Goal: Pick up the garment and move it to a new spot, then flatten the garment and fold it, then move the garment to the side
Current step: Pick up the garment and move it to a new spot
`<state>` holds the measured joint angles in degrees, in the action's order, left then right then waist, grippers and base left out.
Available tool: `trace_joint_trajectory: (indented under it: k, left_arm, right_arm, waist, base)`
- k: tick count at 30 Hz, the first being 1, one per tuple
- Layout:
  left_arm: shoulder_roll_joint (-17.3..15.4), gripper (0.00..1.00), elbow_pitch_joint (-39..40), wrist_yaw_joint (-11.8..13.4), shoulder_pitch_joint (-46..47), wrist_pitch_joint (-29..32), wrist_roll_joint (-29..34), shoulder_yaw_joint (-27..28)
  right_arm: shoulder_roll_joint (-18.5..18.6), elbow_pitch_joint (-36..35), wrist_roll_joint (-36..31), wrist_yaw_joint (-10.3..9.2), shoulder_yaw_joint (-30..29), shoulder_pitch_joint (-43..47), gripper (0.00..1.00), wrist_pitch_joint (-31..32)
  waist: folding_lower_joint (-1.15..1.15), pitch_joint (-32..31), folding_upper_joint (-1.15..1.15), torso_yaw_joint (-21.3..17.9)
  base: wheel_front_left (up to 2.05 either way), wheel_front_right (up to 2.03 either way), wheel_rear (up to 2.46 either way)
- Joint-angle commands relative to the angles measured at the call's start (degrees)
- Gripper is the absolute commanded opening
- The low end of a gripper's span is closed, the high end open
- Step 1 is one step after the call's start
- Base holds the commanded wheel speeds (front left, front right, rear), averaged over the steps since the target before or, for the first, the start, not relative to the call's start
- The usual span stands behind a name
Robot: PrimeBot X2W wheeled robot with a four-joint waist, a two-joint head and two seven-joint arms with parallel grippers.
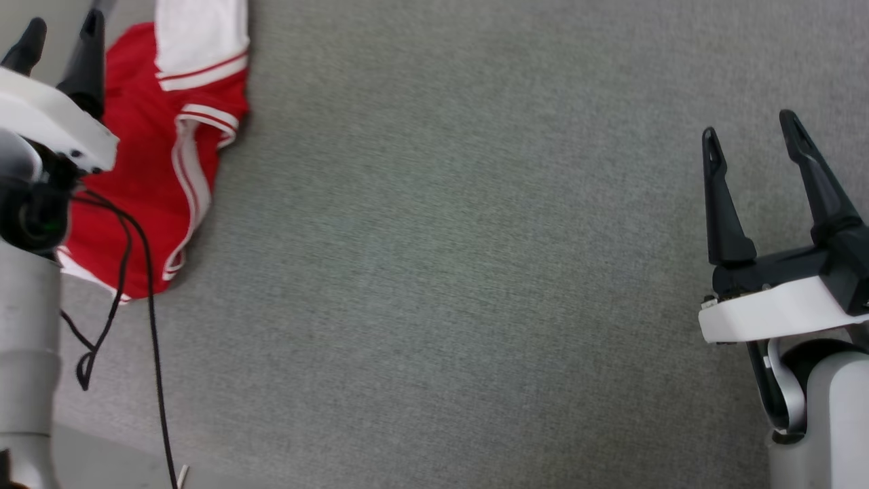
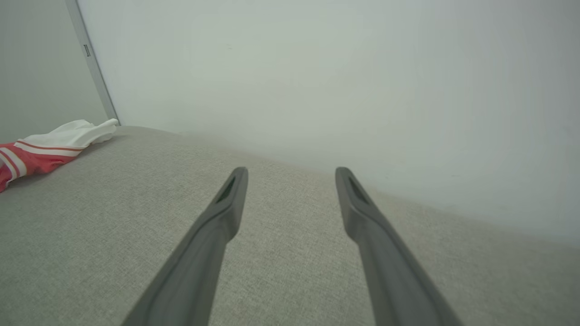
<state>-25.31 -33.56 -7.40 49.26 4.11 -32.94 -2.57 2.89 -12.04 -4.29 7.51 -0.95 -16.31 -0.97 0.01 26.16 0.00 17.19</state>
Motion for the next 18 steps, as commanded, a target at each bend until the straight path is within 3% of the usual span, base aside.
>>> trace_joint_trajectory:
  k: [1, 6, 10, 18]
  left_arm:
    - [-1.2, 1.00, -0.9, -0.1, 1.1, 2.1, -1.3, -1.0]
    - [-6.0, 1.00, -5.3, -0.1, 4.3, 14.0, -8.6, -4.6]
    - [-8.0, 1.00, -9.4, -0.1, 5.4, 22.2, -12.1, -6.1]
    - [-6.0, 1.00, -18.7, 0.4, 3.6, 35.5, -17.0, -7.4]
  right_arm:
    - [0.0, -0.1, -0.4, -0.04, 0.2, -1.2, 1.00, -0.4]
    - [0.0, 0.6, -0.2, -0.04, 0.6, -3.1, 1.00, -0.7]
    - [0.0, 1.1, -0.5, -0.04, 0.8, -4.0, 1.00, -1.1]
    - [0.0, 1.2, -0.7, -0.04, 0.8, -5.2, 1.00, -1.3]
  waist:
    - [-0.01, 2.7, 0.00, -1.9]
    - [-0.01, 5.4, 0.00, -3.2]
    - [-0.01, 6.8, 0.00, -3.8]
    - [-0.01, 7.9, 0.00, -4.5]
  base:
    - [0.00, 0.00, 0.00]
    - [0.00, 0.00, 0.00]
    - [0.00, 0.00, 0.00]
    - [0.00, 0.00, 0.00]
